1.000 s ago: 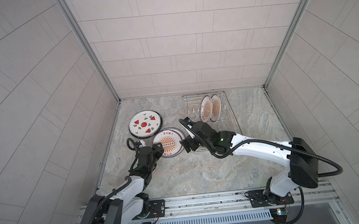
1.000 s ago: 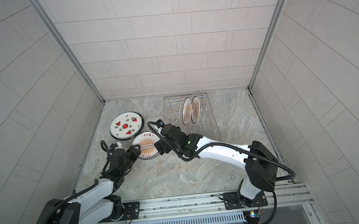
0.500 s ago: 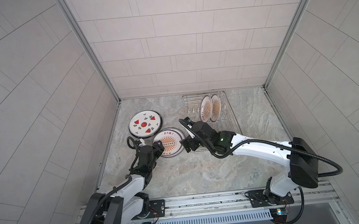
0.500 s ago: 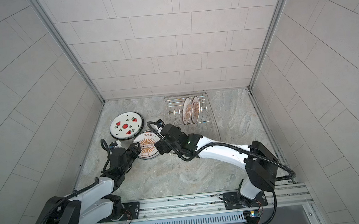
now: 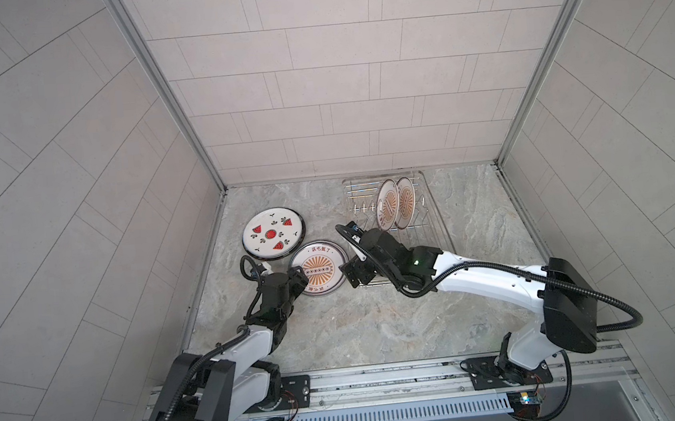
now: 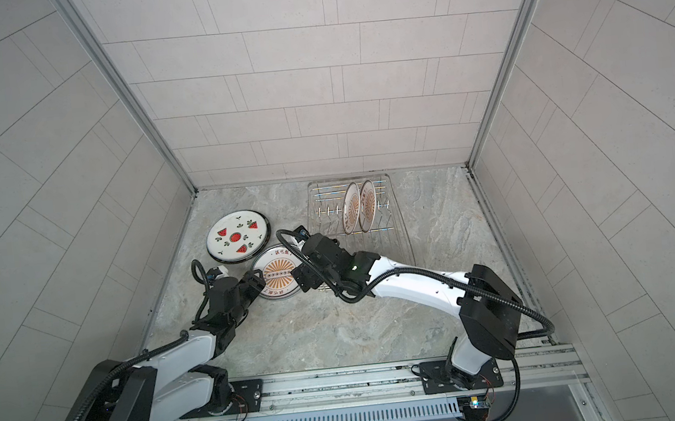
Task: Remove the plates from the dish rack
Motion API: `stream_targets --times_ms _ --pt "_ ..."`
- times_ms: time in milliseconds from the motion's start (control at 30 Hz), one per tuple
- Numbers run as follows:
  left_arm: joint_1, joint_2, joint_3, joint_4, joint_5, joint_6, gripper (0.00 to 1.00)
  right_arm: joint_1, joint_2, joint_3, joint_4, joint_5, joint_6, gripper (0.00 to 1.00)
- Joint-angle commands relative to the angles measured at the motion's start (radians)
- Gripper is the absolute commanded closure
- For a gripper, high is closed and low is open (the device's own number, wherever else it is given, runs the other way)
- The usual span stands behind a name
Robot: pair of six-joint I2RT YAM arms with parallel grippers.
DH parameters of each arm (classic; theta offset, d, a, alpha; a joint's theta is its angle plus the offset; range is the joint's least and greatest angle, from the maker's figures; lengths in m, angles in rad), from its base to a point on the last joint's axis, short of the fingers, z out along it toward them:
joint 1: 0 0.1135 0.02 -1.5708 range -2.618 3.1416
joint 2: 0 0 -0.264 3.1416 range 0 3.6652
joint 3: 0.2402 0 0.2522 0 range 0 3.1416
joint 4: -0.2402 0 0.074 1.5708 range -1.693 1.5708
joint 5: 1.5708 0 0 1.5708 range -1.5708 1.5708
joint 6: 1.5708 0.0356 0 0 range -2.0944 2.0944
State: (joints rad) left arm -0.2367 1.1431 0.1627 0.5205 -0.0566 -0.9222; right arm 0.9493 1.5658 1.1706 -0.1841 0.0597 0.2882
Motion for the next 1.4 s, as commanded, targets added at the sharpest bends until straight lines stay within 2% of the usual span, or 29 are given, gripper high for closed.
stream_targets --times_ms 0,233,267,300,333,400,467,667,867,933,1067,1133,1200,1267,1367 --pt "0.001 0.009 0.009 0.031 -0.008 0.018 0.25 0.008 0.007 0.025 -0.003 0.019 -0.003 0.04" --pt "0.001 -0.055 0.012 0.018 -0.014 0.074 0.22 0.007 -0.046 -0.029 0.047 0.053 -0.004 0.05" --pt "0.001 -0.079 0.014 0.001 -0.017 0.087 0.18 0.006 -0.059 -0.038 0.053 0.062 -0.005 0.04" --pt "0.001 -0.107 0.018 -0.025 -0.026 0.096 0.06 0.006 -0.075 -0.048 0.059 0.081 -0.004 0.04" --pt "0.001 -0.147 0.023 -0.057 -0.041 0.102 0.0 0.005 -0.092 -0.058 0.064 0.103 -0.004 0.02" --pt "0.001 -0.213 0.028 -0.089 -0.036 0.134 0.0 -0.001 -0.123 -0.077 0.069 0.146 -0.002 0.0" --pt "0.0 -0.276 0.019 -0.073 0.02 0.168 0.0 -0.014 -0.148 -0.089 0.066 0.179 0.009 0.0" --pt "-0.04 -0.418 -0.061 0.139 0.21 0.192 0.0 -0.082 -0.192 -0.091 0.031 0.236 0.062 0.0" --pt "-0.207 -0.373 -0.058 0.299 0.299 0.262 0.0 -0.175 -0.202 -0.079 0.03 0.247 0.083 0.0" --pt "-0.251 -0.308 -0.056 0.372 0.327 0.273 0.0 -0.217 -0.192 -0.059 0.017 0.244 0.091 0.0" --pt "-0.273 -0.232 -0.036 0.472 0.407 0.277 0.0 -0.283 -0.176 -0.03 0.016 0.234 0.098 0.01" --pt "-0.279 -0.198 -0.038 0.517 0.411 0.275 0.0 -0.305 -0.16 -0.013 0.017 0.234 0.093 0.01" --pt "-0.313 -0.191 -0.04 0.507 0.354 0.316 0.0 -0.328 -0.129 0.016 0.01 0.236 0.092 0.01" --pt "-0.332 -0.214 -0.02 0.417 0.316 0.355 0.0 -0.348 -0.093 0.049 0.002 0.23 0.092 0.03" --pt "-0.339 -0.255 -0.007 0.345 0.294 0.393 0.0 -0.376 -0.022 0.119 -0.038 0.242 0.106 0.09"
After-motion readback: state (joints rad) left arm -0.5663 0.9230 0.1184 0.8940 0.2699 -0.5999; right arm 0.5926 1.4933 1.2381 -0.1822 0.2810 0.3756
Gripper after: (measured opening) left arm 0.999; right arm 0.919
